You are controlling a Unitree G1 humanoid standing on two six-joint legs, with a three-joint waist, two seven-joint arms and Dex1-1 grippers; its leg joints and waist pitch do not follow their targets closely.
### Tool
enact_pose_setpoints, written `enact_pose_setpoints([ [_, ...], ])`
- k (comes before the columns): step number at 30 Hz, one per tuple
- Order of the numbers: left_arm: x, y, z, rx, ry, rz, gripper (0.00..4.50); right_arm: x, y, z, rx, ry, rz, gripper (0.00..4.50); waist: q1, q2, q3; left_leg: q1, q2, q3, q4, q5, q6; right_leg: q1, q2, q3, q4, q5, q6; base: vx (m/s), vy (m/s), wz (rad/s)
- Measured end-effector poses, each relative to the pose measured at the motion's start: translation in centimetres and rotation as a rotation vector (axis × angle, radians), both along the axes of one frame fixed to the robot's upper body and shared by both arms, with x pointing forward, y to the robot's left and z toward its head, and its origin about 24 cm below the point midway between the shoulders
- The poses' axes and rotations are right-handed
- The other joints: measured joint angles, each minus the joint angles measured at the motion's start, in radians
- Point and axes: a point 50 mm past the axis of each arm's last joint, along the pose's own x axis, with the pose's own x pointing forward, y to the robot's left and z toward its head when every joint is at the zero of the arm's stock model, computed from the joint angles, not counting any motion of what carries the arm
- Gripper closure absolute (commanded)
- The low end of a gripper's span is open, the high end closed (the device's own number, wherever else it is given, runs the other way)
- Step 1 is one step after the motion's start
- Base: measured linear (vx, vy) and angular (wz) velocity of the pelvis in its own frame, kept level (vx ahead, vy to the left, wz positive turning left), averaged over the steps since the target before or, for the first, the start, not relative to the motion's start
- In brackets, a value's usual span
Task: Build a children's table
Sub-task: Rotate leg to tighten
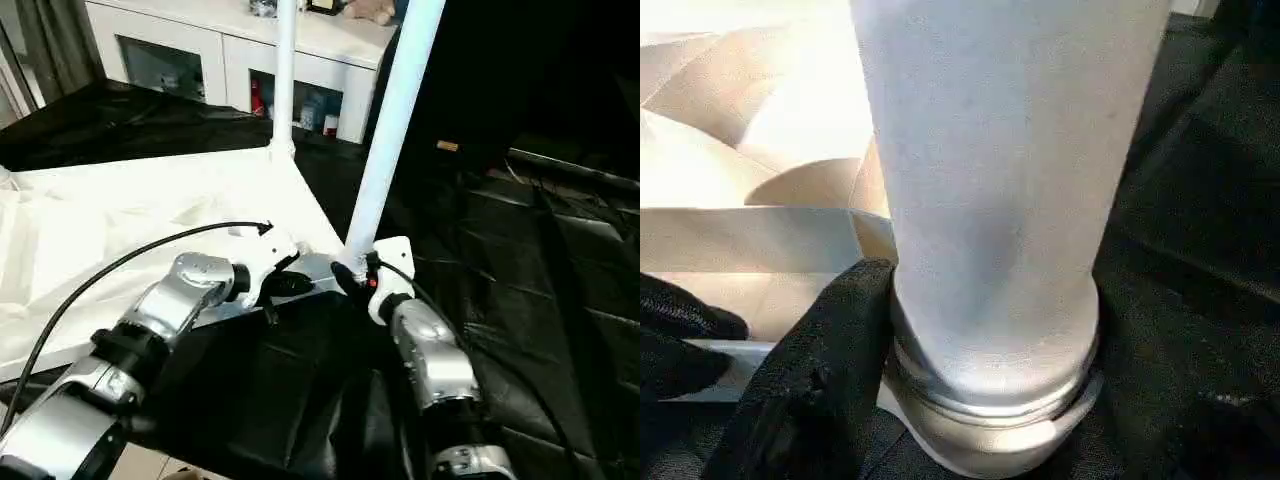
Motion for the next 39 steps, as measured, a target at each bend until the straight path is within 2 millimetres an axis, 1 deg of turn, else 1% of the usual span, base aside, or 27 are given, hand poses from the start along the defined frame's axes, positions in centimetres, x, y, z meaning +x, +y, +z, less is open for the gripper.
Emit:
enact_pose_setpoints([
  [2, 0.0, 0.0, 0.0, 0.001, -0.006, -0.011, 4.5, 0.0, -0.1, 0.0, 0.003, -0.006, 0.005, 1.78, 0.0, 0.001, 0.0, -0.001, 0.0, 0.0, 0.0, 0.0, 0.0, 0.0, 0.0, 0.0, 0.0, 0.0, 0.0, 0.0, 0.0, 0.0],
  [4, 0.0, 0.1, 0.1, 0.004, -0.012, -0.03, 4.5, -0.1, -0.5, 0.1, 0.004, -0.008, 0.033, 1.09, 0.001, 0.002, 0.001, -0.001, 0.0, 0.0, -0.001, 0.0, 0.0, -0.001, 0.0, -0.001, 0.0, 0.0, 0.0, 0.0, 0.0, 0.0],
  [10, -0.1, 1.3, 0.5, 0.014, -0.017, -0.099, 4.5, -0.6, -1.3, 0.6, -0.052, -0.021, 0.205, 1.0, -0.001, 0.002, 0.0, -0.002, 0.001, -0.001, -0.002, 0.0, 0.0, -0.003, 0.001, -0.002, 0.001, 0.002, 0.0, 0.0, 0.0, 0.0],
  [13, -0.3, 1.8, 0.7, 0.018, -0.012, -0.125, 4.5, -1.0, -2.2, 0.9, -0.083, -0.022, 0.289, 1.0, -0.001, 0.002, 0.0, -0.002, 0.001, 0.0, -0.003, 0.0, 0.0, -0.003, 0.001, -0.002, 0.001, 0.003, -0.003, 0.0, 0.0, 0.0],
  [17, -0.2, 2.1, 0.8, 0.02, 0.005, -0.125, 4.5, -1.1, -2.9, 1.3, -0.099, -0.026, 0.332, 1.0, -0.002, 0.002, 0.0, -0.002, 0.001, 0.001, -0.002, 0.0, 0.0, -0.003, 0.001, -0.001, 0.001, 0.002, -0.002, 0.0, 0.0, 0.0],
  [18, -0.2, 2.2, 0.8, 0.02, 0.008, -0.122, 4.22, -1.1, -3.0, 1.4, -0.101, -0.027, 0.341, 0.96, -0.001, 0.002, 0.0, -0.002, 0.001, 0.001, -0.002, 0.0, 0.0, -0.003, 0.001, -0.001, 0.001, 0.002, -0.002, 0.0, 0.0, 0.0],
  [20, -0.2, 2.3, 0.8, 0.026, 0.015, -0.115, 3.93, -1.1, -3.1, 1.6, -0.096, -0.036, 0.361, 0.94, -0.002, 0.002, 0.0, -0.002, 0.001, 0.001, -0.002, 0.0, 0.0, -0.003, 0.001, -0.001, 0.001, 0.002, -0.002, 0.0, 0.0, 0.0],
  [22, 0.0, 2.5, 0.8, 0.043, 0.023, -0.096, 3.85, -1.1, -2.9, 2.1, -0.081, -0.063, 0.386, 0.94, -0.006, 0.002, 0.0, 0.0, 0.002, 0.001, -0.002, 0.0, 0.0, -0.003, 0.001, -0.001, 0.001, 0.002, -0.002, 0.0, 0.0, 0.0],
  [24, 0.1, 2.6, 0.8, 0.052, 0.032, -0.088, 3.58, -1.2, -2.9, 2.2, -0.076, -0.069, 0.395, 0.94, -0.008, 0.002, 0.0, 0.0, 0.002, 0.0, -0.002, 0.0, 0.0, -0.003, 0.001, -0.002, 0.001, 0.002, -0.001, 0.0, 0.0, 0.0],
  [27, 0.2, 2.7, 0.8, 0.057, 0.042, -0.08, 3.48, -1.2, -2.8, 2.3, -0.075, -0.069, 0.404, 0.94, -0.008, 0.002, 0.0, 0.0, 0.002, 0.0, -0.002, 0.0, 0.0, -0.003, 0.001, -0.001, 0.001, 0.002, -0.001, 0.0, 0.0, 0.0],
  [31, 0.1, 2.7, 0.9, 0.061, 0.05, -0.082, 3.09, -1.2, -3.0, 2.3, -0.08, -0.071, 0.416, 0.94, -0.008, 0.002, 0.0, 0.0, 0.002, 0.0, -0.002, 0.0, 0.0, -0.004, 0.001, -0.001, 0.001, 0.003, -0.002, 0.0, 0.0, 0.0],
  [32, 0.1, 2.7, 0.9, 0.062, 0.05, -0.082, 3.09, -1.2, -3.0, 2.3, -0.081, -0.071, 0.418, 0.94, -0.008, 0.002, 0.0, 0.0, 0.002, 0.0, -0.002, 0.0, 0.0, -0.004, 0.001, -0.001, 0.001, 0.003, -0.002, 0.0, 0.0, 0.0],
  [33, 0.1, 2.8, 1.0, 0.063, 0.05, -0.081, 2.84, -1.2, -3.0, 2.3, -0.083, -0.072, 0.422, 0.94, -0.009, 0.002, 0.0, 0.0, 0.002, 0.0, -0.002, 0.0, 0.0, -0.004, 0.002, -0.001, 0.001, 0.003, -0.002, 0.0, 0.0, 0.0],
  [35, 0.1, 3.0, 1.0, 0.068, 0.052, -0.077, 3.4, -1.2, -2.9, 2.4, -0.086, -0.074, 0.433, 0.94, -0.01, 0.002, 0.0, 0.0, 0.002, 0.0, -0.002, 0.0, 0.0, -0.004, 0.002, -0.001, 0.001, 0.003, -0.002, 0.0, 0.0, 0.0],
  [37, 0.1, 3.1, 1.1, 0.071, 0.062, -0.081, 3.3, -1.2, -2.8, 2.4, -0.092, -0.078, 0.446, 0.94, -0.012, 0.002, 0.0, 0.0, 0.002, 0.0, -0.002, 0.0, 0.0, -0.005, 0.002, -0.001, 0.001, 0.003, -0.002, 0.0, 0.0, 0.0],
  [38, 0.0, 3.1, 1.1, 0.071, 0.067, -0.089, 3.41, -1.2, -2.8, 2.5, -0.096, -0.079, 0.451, 0.94, -0.013, 0.002, 0.0, 0.0, 0.002, 0.0, -0.002, 0.0, 0.0, -0.005, 0.002, -0.001, 0.001, 0.003, -0.002, 0.0, 0.0, 0.0],
  [39, 0.0, 3.2, 1.1, 0.072, 0.07, -0.088, 3.41, -1.2, -2.8, 2.5, -0.103, -0.08, 0.455, 0.94, -0.014, 0.002, 0.0, 0.0, 0.002, 0.0, -0.002, 0.0, 0.0, -0.005, 0.002, -0.001, 0.001, 0.002, -0.002, 0.0, 0.0, 0.0],
])
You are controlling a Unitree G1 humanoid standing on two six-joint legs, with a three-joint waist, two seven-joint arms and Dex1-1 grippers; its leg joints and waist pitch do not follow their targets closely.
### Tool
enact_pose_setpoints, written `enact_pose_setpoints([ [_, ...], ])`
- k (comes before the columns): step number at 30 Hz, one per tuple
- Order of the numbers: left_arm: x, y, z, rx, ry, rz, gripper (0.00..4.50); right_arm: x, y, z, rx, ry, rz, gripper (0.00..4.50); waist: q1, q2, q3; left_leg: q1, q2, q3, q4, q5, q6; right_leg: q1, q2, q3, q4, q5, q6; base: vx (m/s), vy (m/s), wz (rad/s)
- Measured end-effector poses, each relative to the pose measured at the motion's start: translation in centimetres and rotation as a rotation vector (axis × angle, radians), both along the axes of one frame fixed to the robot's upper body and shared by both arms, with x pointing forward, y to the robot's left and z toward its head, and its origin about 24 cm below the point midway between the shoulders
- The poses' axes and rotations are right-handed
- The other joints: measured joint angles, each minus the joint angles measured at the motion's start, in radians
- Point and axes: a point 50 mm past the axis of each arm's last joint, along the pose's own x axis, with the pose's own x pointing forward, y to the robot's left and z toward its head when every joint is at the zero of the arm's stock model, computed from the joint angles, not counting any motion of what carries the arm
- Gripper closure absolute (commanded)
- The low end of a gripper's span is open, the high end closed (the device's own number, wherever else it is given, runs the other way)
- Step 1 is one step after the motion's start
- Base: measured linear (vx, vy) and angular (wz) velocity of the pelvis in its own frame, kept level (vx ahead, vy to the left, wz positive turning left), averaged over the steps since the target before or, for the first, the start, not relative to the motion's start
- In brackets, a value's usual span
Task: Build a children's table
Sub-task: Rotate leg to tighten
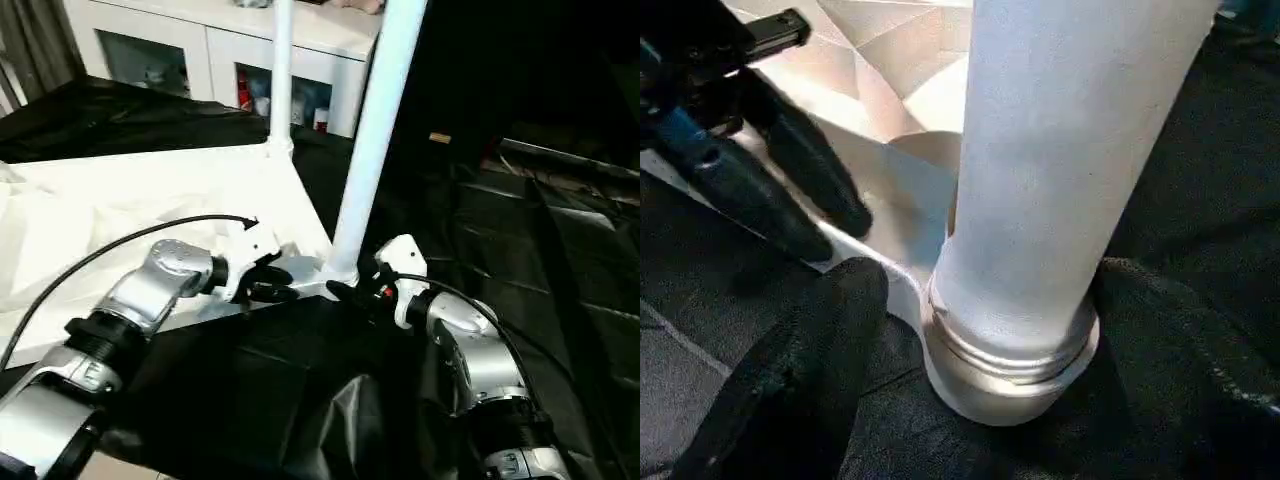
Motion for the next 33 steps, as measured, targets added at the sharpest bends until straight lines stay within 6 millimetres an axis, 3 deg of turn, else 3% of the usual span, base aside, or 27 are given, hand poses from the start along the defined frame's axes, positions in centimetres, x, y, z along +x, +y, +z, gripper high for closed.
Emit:
enact_pose_setpoints([
  [2, 0.0, 0.2, 0.0, 0.004, 0.007, -0.001, 3.84, 0.1, 0.1, 0.1, -0.007, 0.0, 0.012, 0.94, -0.004, 0.0, 0.0, 0.0, 0.0, 0.0, 0.0, 0.0, 0.0, 0.0, 0.0, 0.0, 0.0, 0.0, 0.0, 0.0, 0.0, 0.0],
  [5, -0.4, 0.3, 0.1, 0.007, 0.022, -0.038, 3.77, 0.2, 0.2, 0.1, -0.026, -0.007, 0.036, 0.94, -0.01, -0.001, 0.0, 0.0, 0.0, 0.0, 0.0, 0.0, 0.0, -0.001, 0.0, 0.0, 0.0, 0.0, 0.0, 0.0, 0.0, 0.0],
  [6, -0.5, 0.5, 0.1, 0.01, 0.025, -0.05, 4.15, 0.2, 0.2, 0.2, -0.034, -0.012, 0.046, 0.94, -0.012, -0.001, 0.0, 0.0, 0.0, 0.0, 0.0, 0.0, 0.0, -0.001, 0.0, 0.0, 0.0, 0.0, 0.0, 0.0, 0.0, 0.0],
  [8, -1.0, 0.9, 0.1, 0.008, 0.028, -0.083, 4.28, 0.1, 0.3, 0.2, -0.047, -0.016, 0.074, 0.94, -0.018, -0.001, 0.0, 0.0, 0.0, 0.0, -0.001, 0.0, 0.0, -0.001, 0.0, 0.0, 0.0, -0.001, -0.001, 0.0, 0.0, 0.0],
  [10, -1.6, 1.4, 0.2, 0.001, 0.028, -0.128, 4.18, -0.2, 0.5, -0.2, -0.064, 0.006, 0.114, 0.94, -0.016, -0.001, 0.0, 0.0, 0.0, 0.0, -0.003, 0.0, 0.0, -0.001, 0.001, -0.001, 0.0, -0.002, -0.001, 0.0, 0.0, 0.0],
  [12, -2.1, 1.4, 0.2, -0.006, 0.042, -0.175, 4.44, -0.4, 0.8, -0.4, -0.068, 0.022, 0.158, 0.94, -0.007, 0.0, 0.0, -0.001, 0.0, 0.0, -0.003, 0.0, 0.0, -0.002, 0.001, -0.001, 0.0, -0.003, -0.001, 0.0, 0.0, 0.0],
  [15, -2.3, 1.3, 0.2, -0.007, 0.042, -0.201, 4.47, -0.7, 1.0, -0.5, -0.076, 0.038, 0.216, 0.94, 0.012, -0.001, 0.001, -0.001, 0.0, 0.002, -0.003, 0.0, 0.0, -0.001, -0.001, 0.0, -0.001, -0.003, -0.001, 0.0, 0.0, 0.0],
  [26, -2.8, 1.9, 0.2, -0.009, 0.043, -0.217, 4.47, -1.0, 0.8, -0.4, -0.052, 0.062, 0.267, 0.94, 0.011, -0.003, 0.001, 0.0, 0.0, 0.002, -0.002, 0.0, 0.0, -0.001, -0.001, 0.0, 0.0, -0.003, -0.001, 0.0, 0.0, 0.0],
  [27, -2.8, 1.9, 0.2, -0.009, 0.043, -0.218, 4.5, -1.1, 0.8, -0.4, -0.05, 0.064, 0.27, 1.22, 0.011, -0.003, 0.001, 0.0, 0.0, 0.002, -0.002, 0.0, 0.0, -0.001, -0.001, 0.0, 0.0, -0.003, -0.001, 0.0, 0.0, 0.0],
  [32, -3.0, 2.1, 0.2, -0.01, 0.049, -0.225, 4.5, -1.2, 0.8, -0.5, -0.023, 0.083, 0.265, 1.42, 0.011, -0.003, 0.001, 0.0, 0.0, 0.002, -0.002, 0.0, 0.0, -0.001, -0.001, 0.0, 0.0, -0.003, -0.001, 0.0, 0.0, 0.0],
  [33, -3.0, 2.1, 0.2, -0.01, 0.051, -0.226, 4.5, -1.2, 0.8, -0.5, -0.019, 0.085, 0.265, 1.62, 0.011, -0.003, 0.001, 0.0, 0.0, 0.002, -0.002, 0.0, 0.0, -0.001, -0.001, 0.0, 0.0, -0.003, -0.001, 0.0, 0.0, 0.0],
])
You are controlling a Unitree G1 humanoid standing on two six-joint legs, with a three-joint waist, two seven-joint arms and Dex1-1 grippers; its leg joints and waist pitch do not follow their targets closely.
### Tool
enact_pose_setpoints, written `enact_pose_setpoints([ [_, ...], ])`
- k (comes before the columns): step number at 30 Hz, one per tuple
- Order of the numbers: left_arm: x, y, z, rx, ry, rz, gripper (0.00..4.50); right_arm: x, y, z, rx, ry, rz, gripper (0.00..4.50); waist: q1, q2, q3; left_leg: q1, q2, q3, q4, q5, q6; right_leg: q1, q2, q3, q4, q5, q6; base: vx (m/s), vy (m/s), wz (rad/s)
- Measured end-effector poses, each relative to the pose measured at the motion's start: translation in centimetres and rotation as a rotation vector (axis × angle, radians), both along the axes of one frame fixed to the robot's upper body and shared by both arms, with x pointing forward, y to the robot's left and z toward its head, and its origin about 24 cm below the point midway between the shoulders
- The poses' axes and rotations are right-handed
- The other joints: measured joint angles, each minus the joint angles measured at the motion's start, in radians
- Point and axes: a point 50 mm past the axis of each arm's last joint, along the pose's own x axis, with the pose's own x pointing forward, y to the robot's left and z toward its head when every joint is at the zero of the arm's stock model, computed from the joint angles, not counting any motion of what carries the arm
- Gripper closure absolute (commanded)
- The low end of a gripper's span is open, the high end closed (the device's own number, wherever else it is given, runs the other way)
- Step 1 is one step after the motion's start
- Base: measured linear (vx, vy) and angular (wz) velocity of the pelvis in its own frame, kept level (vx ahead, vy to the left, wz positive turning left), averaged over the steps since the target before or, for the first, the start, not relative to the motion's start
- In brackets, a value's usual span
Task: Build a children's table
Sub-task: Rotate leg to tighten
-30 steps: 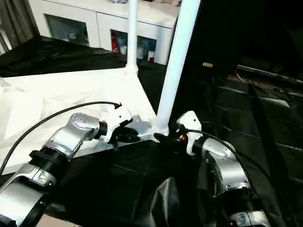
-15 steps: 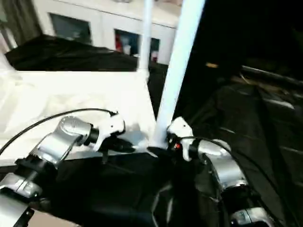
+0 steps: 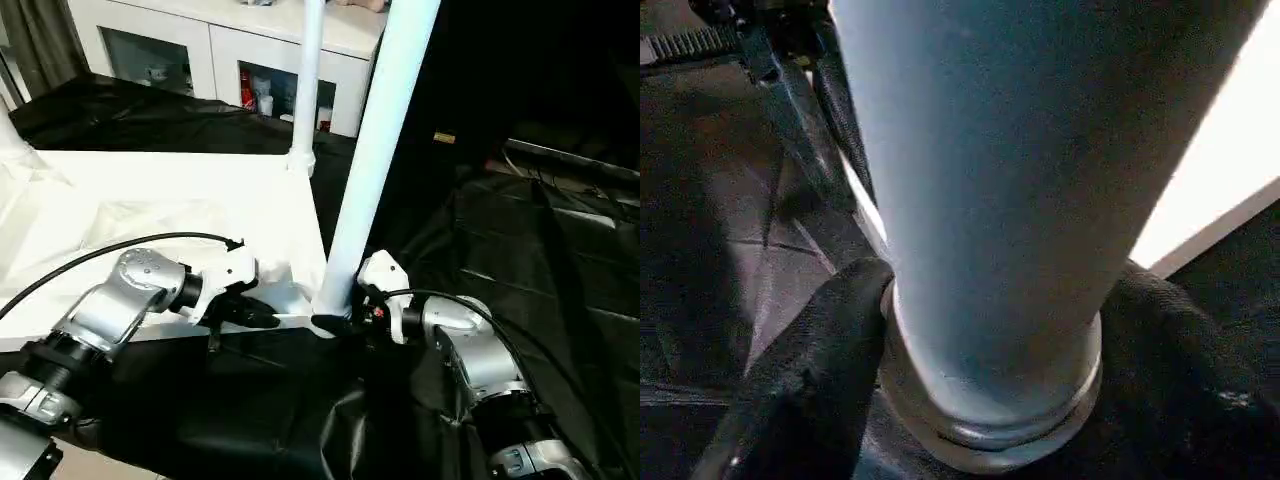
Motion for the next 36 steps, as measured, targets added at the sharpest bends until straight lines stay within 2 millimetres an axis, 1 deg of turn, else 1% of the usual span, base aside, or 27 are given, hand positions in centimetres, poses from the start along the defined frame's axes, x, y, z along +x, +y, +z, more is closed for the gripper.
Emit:
enact_pose_setpoints([
  [5, 0.0, 0.0, -0.1, -0.001, 0.006, 0.01, 4.5, -0.2, 0.3, -0.5, 0.053, 0.023, -0.046, 1.74, -0.001, -0.001, -0.001, 0.001, 0.0, 0.0, 0.0, 0.0, 0.0, 0.0, 0.0, 0.0, 0.001, 0.0, 0.0, 0.0, 0.0, 0.0],
  [8, 0.6, -0.3, -0.3, 0.002, -0.018, 0.07, 4.5, 0.2, 0.8, -1.1, 0.095, 0.026, -0.182, 1.76, -0.005, -0.004, -0.003, 0.004, 0.0, 0.0, 0.0, 0.0, 0.0, 0.002, 0.0, 0.001, 0.001, 0.001, -0.001, 0.0, 0.0, 0.0],
  [11, 1.4, -1.9, -0.6, 0.002, -0.056, 0.136, 4.5, 0.7, 1.0, -1.7, 0.124, 0.031, -0.343, 1.76, -0.003, -0.005, -0.004, 0.005, -0.002, 0.0, 0.0, 0.0, 0.0, 0.003, -0.001, 0.002, 0.0, -0.002, 0.004, 0.0, 0.0, 0.0],
  [13, 2.0, -3.3, -0.9, 0.0, -0.069, 0.191, 4.5, 1.2, 1.2, -2.0, 0.136, 0.034, -0.482, 1.76, -0.001, -0.004, -0.004, 0.006, -0.003, 0.0, 0.001, 0.0, 0.0, 0.004, -0.002, 0.003, 0.0, -0.002, 0.004, 0.0, 0.0, 0.0],
  [15, 2.4, -4.4, -1.1, 0.002, -0.087, 0.245, 4.5, 2.0, 1.5, -2.0, 0.116, 0.026, -0.589, 1.76, 0.0, 0.0, -0.005, 0.008, -0.004, 0.0, 0.001, 0.0, 0.0, 0.006, -0.002, 0.003, -0.001, -0.002, 0.004, 0.0, 0.0, 0.0],
  [18, 2.7, -5.6, -1.4, 0.001, -0.102, 0.289, 4.5, 2.5, 1.8, -2.0, 0.069, -0.003, -0.685, 1.76, 0.002, 0.007, -0.006, 0.007, -0.005, -0.001, 0.0, 0.0, 0.0, 0.007, -0.002, 0.004, -0.004, -0.002, 0.005, 0.0, 0.0, 0.0],
  [19, 2.8, -5.7, -1.4, -0.001, -0.104, 0.292, 4.5, 2.5, 1.8, -2.0, 0.061, -0.01, -0.692, 1.76, 0.002, 0.009, -0.006, 0.007, -0.005, -0.001, 0.0, 0.0, 0.0, 0.008, -0.002, 0.004, -0.005, -0.002, 0.005, 0.0, 0.0, 0.0],
  [23, 2.8, -5.9, -1.5, -0.002, -0.119, 0.279, 4.5, 2.5, 1.7, -2.0, 0.048, -0.031, -0.691, 1.76, 0.003, 0.014, -0.007, 0.006, -0.006, -0.001, -0.004, 0.0, 0.0, 0.009, -0.002, 0.004, -0.011, -0.002, 0.005, 0.0, 0.0, 0.0],
  [24, 2.8, -6.0, -1.4, -0.004, -0.125, 0.271, 4.5, 2.5, 1.5, -1.9, 0.048, -0.036, -0.684, 1.42, 0.004, 0.015, -0.007, 0.005, -0.007, -0.001, -0.004, 0.0, 0.0, 0.008, -0.003, 0.005, -0.011, -0.002, 0.006, 0.0, 0.0, 0.0],
  [26, 2.8, -5.9, -1.4, -0.005, -0.129, 0.264, 4.5, 2.5, 1.3, -1.9, 0.048, -0.04, -0.674, 1.08, 0.004, 0.016, -0.007, 0.002, -0.007, -0.001, -0.004, 0.0, 0.0, 0.007, -0.003, 0.005, -0.011, -0.002, 0.006, 0.0, 0.0, 0.0],
  [28, 2.8, -5.2, -1.3, -0.002, -0.131, 0.236, 4.5, 2.2, 0.7, -1.7, 0.032, -0.049, -0.583, 1.06, 0.002, 0.017, -0.007, 0.0, -0.007, -0.001, -0.004, 0.0, 0.001, 0.006, -0.003, 0.004, -0.01, 0.0, 0.006, 0.0, 0.0, 0.0],
  [31, 2.8, -3.7, -1.1, -0.003, -0.124, 0.201, 4.5, 1.9, 0.1, -1.0, 0.012, -0.072, -0.437, 0.71, -0.003, 0.015, -0.007, 0.0, -0.004, -0.002, -0.005, 0.0, 0.0, 0.005, -0.001, 0.001, -0.009, 0.004, 0.006, 0.0, 0.0, 0.0],
  [33, 2.5, -2.8, -0.9, -0.003, -0.127, 0.164, 4.5, 1.7, 0.0, -0.9, 0.011, -0.072, -0.376, 0.71, -0.004, 0.014, -0.007, 0.0, -0.002, -0.003, -0.008, 0.0, 0.0, 0.004, 0.0, -0.002, -0.009, 0.004, 0.006, 0.0, 0.0, 0.0],
  [36, 1.4, -1.3, -0.7, -0.025, -0.082, 0.057, 4.5, 0.9, -0.3, -0.4, 0.017, -0.057, -0.218, 0.71, 0.001, 0.015, -0.007, 0.002, -0.001, -0.003, -0.011, 0.0, 0.0, 0.001, 0.0, -0.003, -0.008, 0.005, 0.004, 0.0, 0.0, 0.0],
])
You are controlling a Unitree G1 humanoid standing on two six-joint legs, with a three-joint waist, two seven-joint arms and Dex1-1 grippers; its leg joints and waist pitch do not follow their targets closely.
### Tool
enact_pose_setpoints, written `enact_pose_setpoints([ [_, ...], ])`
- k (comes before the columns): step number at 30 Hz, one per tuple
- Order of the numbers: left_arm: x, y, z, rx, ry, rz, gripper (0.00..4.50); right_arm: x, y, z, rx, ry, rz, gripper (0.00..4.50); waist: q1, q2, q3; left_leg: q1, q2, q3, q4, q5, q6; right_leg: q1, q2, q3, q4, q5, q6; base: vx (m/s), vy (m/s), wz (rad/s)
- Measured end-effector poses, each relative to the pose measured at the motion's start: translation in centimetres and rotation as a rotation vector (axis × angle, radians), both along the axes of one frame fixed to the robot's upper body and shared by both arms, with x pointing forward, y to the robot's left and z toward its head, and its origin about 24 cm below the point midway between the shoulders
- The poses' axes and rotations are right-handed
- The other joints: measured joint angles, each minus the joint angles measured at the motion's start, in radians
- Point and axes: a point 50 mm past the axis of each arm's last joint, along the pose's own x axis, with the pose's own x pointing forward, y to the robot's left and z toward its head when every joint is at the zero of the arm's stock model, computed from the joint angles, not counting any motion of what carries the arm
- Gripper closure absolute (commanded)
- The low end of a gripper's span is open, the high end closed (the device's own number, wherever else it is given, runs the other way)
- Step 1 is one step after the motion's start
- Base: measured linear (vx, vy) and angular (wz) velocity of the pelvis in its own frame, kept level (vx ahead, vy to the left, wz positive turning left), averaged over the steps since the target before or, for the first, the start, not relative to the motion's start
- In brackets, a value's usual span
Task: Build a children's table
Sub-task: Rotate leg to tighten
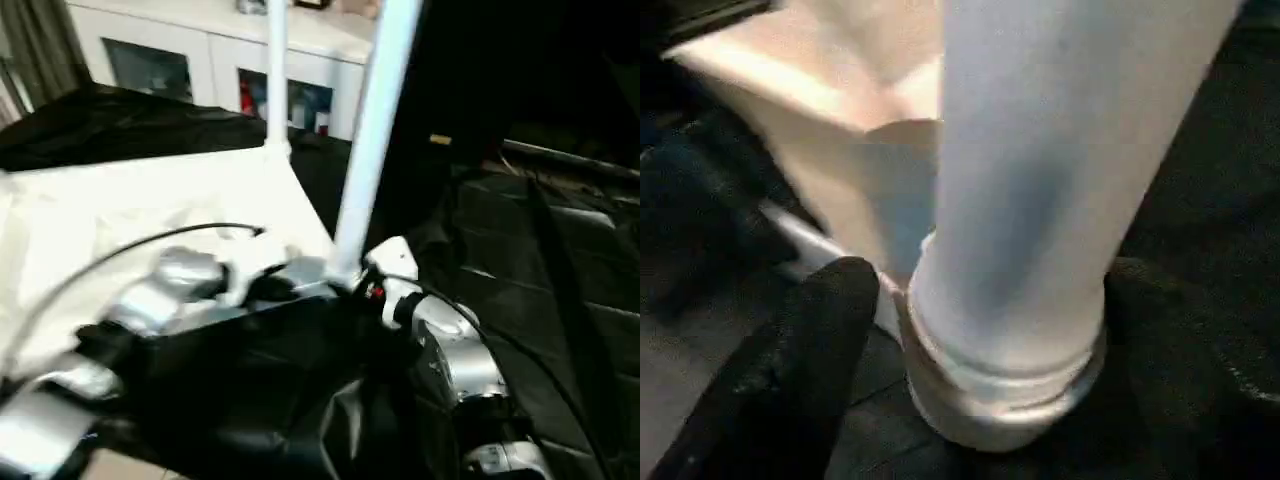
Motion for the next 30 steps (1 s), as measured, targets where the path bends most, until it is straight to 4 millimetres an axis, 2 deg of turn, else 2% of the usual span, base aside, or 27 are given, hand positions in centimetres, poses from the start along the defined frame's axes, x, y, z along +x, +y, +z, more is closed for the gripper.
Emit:
enact_pose_setpoints([
  [7, -1.1, 1.8, 0.5, 0.005, 0.053, -0.085, 4.5, -1.0, -0.1, 0.4, 0.047, 0.051, 0.162, 0.71, 0.0, -0.002, 0.001, -0.003, 0.0, 0.004, 0.006, -0.001, 0.003, -0.001, -0.001, 0.002, -0.001, -0.002, -0.005, 0.023, 0.001, 0.0],
  [14, -1.6, 2.5, 0.4, 0.004, 0.077, -0.102, 4.5, -1.7, 0.0, -0.1, 0.034, 0.098, 0.243, 1.43, -0.002, -0.004, 0.002, -0.001, 0.001, 0.004, 0.006, -0.001, 0.002, -0.001, -0.001, 0.003, 0.001, -0.002, -0.005, 0.0, 0.0, 0.0],
  [16, -1.7, 2.4, 0.5, 0.002, 0.078, -0.106, 4.5, -1.7, 0.1, 0.0, 0.037, 0.101, 0.252, 1.47, -0.003, -0.004, 0.003, -0.001, 0.001, 0.004, 0.007, -0.001, 0.001, -0.001, -0.001, 0.003, 0.001, -0.002, -0.005, 0.0, 0.0, 0.0],
  [19, -1.8, 2.5, 0.5, 0.001, 0.078, -0.105, 4.5, -1.8, 0.2, -0.1, 0.041, 0.104, 0.256, 1.69, -0.004, -0.005, 0.003, -0.001, 0.001, 0.004, 0.007, -0.001, 0.001, -0.001, 0.0, 0.003, 0.001, -0.002, -0.004, 0.0, 0.0, 0.0],
  [26, -1.8, 2.4, 0.4, 0.0, 0.078, -0.099, 4.5, -1.8, 0.2, -0.1, 0.045, 0.105, 0.249, 1.76, -0.004, -0.005, 0.002, -0.001, 0.001, 0.004, 0.008, -0.001, 0.001, -0.001, 0.0, 0.003, 0.002, -0.002, -0.005, 0.0, 0.0, 0.0],
  [28, -1.6, 2.2, 0.3, 0.001, 0.069, -0.074, 4.5, -1.8, 0.3, -0.3, 0.051, 0.1, 0.205, 1.76, -0.002, -0.005, 0.002, 0.001, 0.0, 0.004, 0.008, -0.001, 0.001, 0.0, 0.0, 0.004, 0.003, -0.002, -0.005, 0.0, 0.0, 0.0],
  [30, -0.7, 1.3, 0.1, 0.004, 0.037, -0.008, 4.5, -1.2, 0.4, -0.8, 0.067, 0.089, 0.07, 1.77, -0.003, -0.006, 0.002, 0.002, 0.0, 0.004, 0.011, -0.001, 0.001, 0.001, -0.001, 0.005, 0.006, -0.002, -0.005, 0.0, 0.0, 0.0],
])
